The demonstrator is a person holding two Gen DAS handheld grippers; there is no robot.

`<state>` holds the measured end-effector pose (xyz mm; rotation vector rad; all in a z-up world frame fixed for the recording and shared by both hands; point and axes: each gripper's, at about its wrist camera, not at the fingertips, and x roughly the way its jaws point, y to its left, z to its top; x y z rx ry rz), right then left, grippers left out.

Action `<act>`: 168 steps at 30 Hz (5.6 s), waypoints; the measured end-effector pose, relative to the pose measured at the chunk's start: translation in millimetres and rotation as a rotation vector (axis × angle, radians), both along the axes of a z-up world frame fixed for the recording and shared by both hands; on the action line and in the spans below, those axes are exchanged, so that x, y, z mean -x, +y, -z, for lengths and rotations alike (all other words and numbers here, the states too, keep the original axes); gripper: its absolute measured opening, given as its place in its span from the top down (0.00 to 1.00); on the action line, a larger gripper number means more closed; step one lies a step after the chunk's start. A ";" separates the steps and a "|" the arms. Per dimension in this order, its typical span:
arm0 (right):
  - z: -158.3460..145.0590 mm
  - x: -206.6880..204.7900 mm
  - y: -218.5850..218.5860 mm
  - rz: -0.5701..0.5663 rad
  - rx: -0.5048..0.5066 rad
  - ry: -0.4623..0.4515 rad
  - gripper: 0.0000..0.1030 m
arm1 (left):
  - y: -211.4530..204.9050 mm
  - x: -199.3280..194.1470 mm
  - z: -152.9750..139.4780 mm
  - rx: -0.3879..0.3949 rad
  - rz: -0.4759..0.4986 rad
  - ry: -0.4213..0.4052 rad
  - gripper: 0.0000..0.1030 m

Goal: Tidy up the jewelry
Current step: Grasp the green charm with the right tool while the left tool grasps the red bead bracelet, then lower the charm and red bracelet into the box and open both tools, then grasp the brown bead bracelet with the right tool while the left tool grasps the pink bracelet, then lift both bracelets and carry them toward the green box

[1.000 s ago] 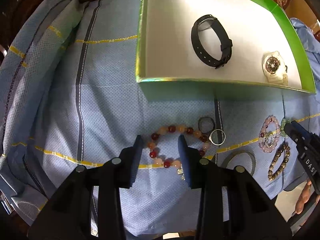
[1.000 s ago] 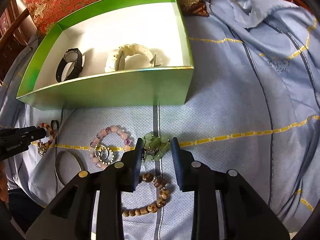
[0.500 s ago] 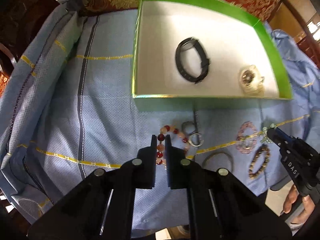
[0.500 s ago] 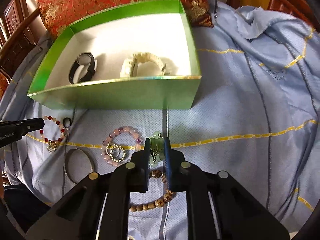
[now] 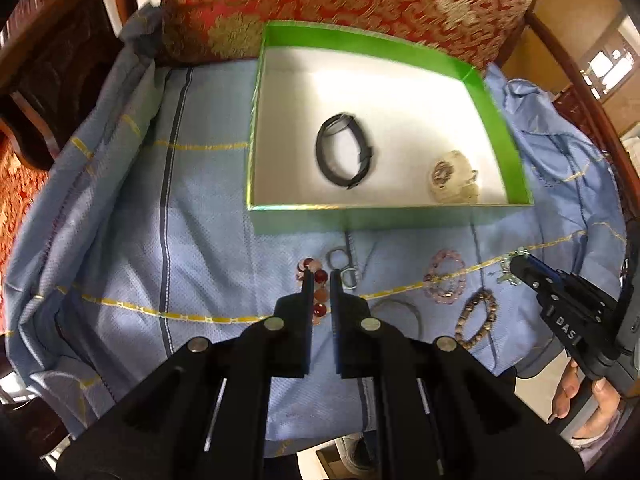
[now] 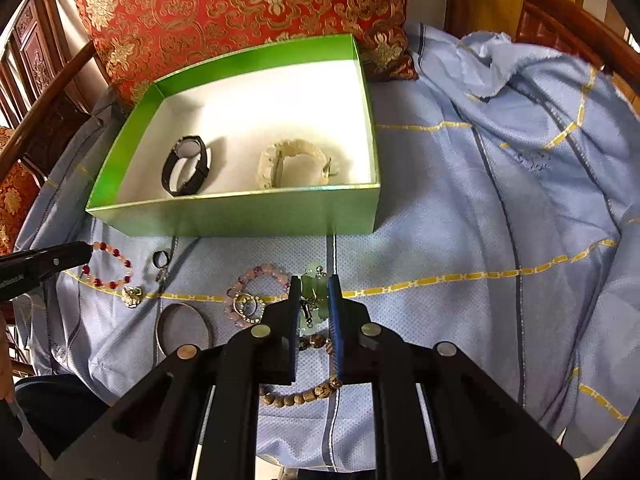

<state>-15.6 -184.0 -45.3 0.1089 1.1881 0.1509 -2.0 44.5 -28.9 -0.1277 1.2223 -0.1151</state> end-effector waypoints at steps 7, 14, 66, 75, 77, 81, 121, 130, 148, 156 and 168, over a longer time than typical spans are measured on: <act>-26.8 -3.1 7.5 -0.033 -0.032 -0.050 0.87 | -6.5 0.9 -31.6 0.053 0.034 -0.077 0.92; -62.6 -33.4 26.6 -0.055 -0.056 -0.154 0.87 | 2.7 -33.7 -63.5 0.113 0.011 -0.186 0.92; 50.6 28.0 19.7 -0.196 0.125 0.101 0.89 | -76.7 -25.3 16.3 -0.104 0.164 0.015 0.27; 45.9 23.0 13.2 -0.159 0.115 0.092 0.89 | -85.4 -26.2 23.6 -0.092 0.166 0.027 0.27; 47.3 23.5 13.8 -0.161 0.114 0.101 0.89 | -89.1 -25.3 26.0 -0.095 0.174 0.031 0.26; 49.4 21.9 8.3 -0.157 0.106 0.104 0.89 | -95.7 -24.6 31.2 -0.093 0.192 0.042 0.25; 57.6 12.9 0.3 -0.134 0.088 0.116 0.89 | -135.3 -51.8 91.0 -0.052 0.214 0.151 0.83; 56.7 15.1 5.7 -0.128 0.114 0.113 0.89 | -119.9 -53.1 84.0 -0.097 0.162 0.128 0.92; 9.6 17.8 6.3 -0.099 0.064 0.005 0.89 | -83.5 -20.3 13.3 0.039 0.147 -0.007 0.92; 1.2 12.0 10.4 -0.101 0.048 -0.016 0.89 | -69.7 -18.7 3.2 0.087 0.122 -0.019 0.92; 56.6 11.4 12.5 -0.113 0.181 0.117 0.72 | -71.1 -20.1 8.9 0.070 0.132 -0.010 0.92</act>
